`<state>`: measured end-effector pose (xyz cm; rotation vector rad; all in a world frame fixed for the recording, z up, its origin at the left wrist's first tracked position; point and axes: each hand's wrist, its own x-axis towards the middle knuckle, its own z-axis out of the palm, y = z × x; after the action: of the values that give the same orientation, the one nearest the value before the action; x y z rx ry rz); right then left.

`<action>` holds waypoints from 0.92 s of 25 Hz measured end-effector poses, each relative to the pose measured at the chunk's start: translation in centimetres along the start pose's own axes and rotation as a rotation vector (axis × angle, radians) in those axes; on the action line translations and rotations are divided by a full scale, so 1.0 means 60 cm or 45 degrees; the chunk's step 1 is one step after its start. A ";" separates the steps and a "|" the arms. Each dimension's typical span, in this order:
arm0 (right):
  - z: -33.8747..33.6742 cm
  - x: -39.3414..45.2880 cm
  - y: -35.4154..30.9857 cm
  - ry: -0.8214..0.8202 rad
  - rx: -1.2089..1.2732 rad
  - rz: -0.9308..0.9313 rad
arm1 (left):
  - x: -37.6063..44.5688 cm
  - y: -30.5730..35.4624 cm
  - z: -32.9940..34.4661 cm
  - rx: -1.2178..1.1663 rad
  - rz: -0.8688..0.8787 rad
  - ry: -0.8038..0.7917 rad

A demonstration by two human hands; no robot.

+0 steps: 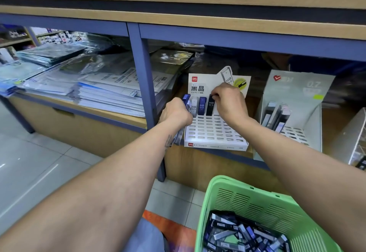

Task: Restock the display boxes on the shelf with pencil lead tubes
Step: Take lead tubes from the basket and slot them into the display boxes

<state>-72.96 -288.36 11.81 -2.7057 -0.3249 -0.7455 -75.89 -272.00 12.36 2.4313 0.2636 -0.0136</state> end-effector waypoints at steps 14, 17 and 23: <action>-0.006 -0.013 -0.002 -0.200 0.011 0.181 | -0.003 0.002 0.003 0.047 -0.010 0.020; -0.008 -0.016 -0.004 -0.255 0.004 0.184 | -0.004 0.005 -0.002 0.075 -0.003 0.011; -0.049 -0.056 -0.002 -0.151 0.501 0.384 | -0.020 0.056 -0.024 -0.318 0.070 -0.073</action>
<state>-77.13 -289.75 12.45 -2.3534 -0.0740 -0.3879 -76.49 -273.81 15.70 2.1853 0.1622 -0.0248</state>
